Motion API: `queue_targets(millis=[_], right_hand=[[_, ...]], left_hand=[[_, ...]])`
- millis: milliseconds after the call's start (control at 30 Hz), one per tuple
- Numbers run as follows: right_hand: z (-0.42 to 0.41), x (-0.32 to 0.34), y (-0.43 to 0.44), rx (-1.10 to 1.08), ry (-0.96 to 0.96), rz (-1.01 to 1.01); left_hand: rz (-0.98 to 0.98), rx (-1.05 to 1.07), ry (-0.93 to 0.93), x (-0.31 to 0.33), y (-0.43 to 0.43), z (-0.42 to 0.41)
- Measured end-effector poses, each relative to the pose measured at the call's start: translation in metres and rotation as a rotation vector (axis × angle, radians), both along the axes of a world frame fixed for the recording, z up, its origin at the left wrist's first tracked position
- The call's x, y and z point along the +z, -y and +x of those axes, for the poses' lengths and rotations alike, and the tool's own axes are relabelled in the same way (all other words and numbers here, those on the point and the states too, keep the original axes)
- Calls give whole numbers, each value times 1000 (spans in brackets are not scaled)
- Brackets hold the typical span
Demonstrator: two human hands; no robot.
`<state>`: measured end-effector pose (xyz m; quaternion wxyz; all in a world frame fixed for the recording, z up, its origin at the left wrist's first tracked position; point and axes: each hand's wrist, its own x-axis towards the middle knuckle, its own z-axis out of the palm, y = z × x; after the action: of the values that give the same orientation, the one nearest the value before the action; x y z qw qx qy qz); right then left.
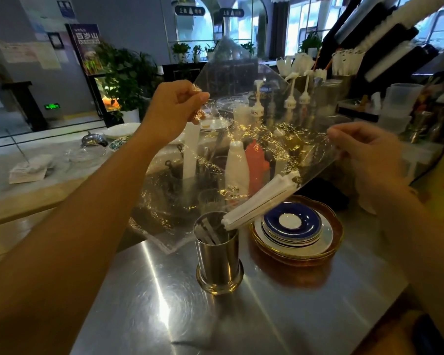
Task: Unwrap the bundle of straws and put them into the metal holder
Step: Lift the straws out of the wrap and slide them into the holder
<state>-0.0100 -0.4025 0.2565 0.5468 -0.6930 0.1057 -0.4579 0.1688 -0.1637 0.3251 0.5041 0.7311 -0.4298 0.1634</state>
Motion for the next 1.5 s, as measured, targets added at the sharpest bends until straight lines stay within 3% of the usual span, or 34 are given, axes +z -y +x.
queue_targets(millis=[233, 467, 867, 1500], right_hand=[[5, -14, 1, 136, -45, 62], [13, -66, -11, 328, -197, 246], [32, -80, -27, 361, -270, 168], [80, -15, -56, 396, -223, -124]], left_hand=[[5, 20, -35, -8, -5, 4], [-19, -7, -75, -18, -16, 8], [164, 63, -127, -57, -55, 13], [-48, 182, -309, -92, -126, 24]])
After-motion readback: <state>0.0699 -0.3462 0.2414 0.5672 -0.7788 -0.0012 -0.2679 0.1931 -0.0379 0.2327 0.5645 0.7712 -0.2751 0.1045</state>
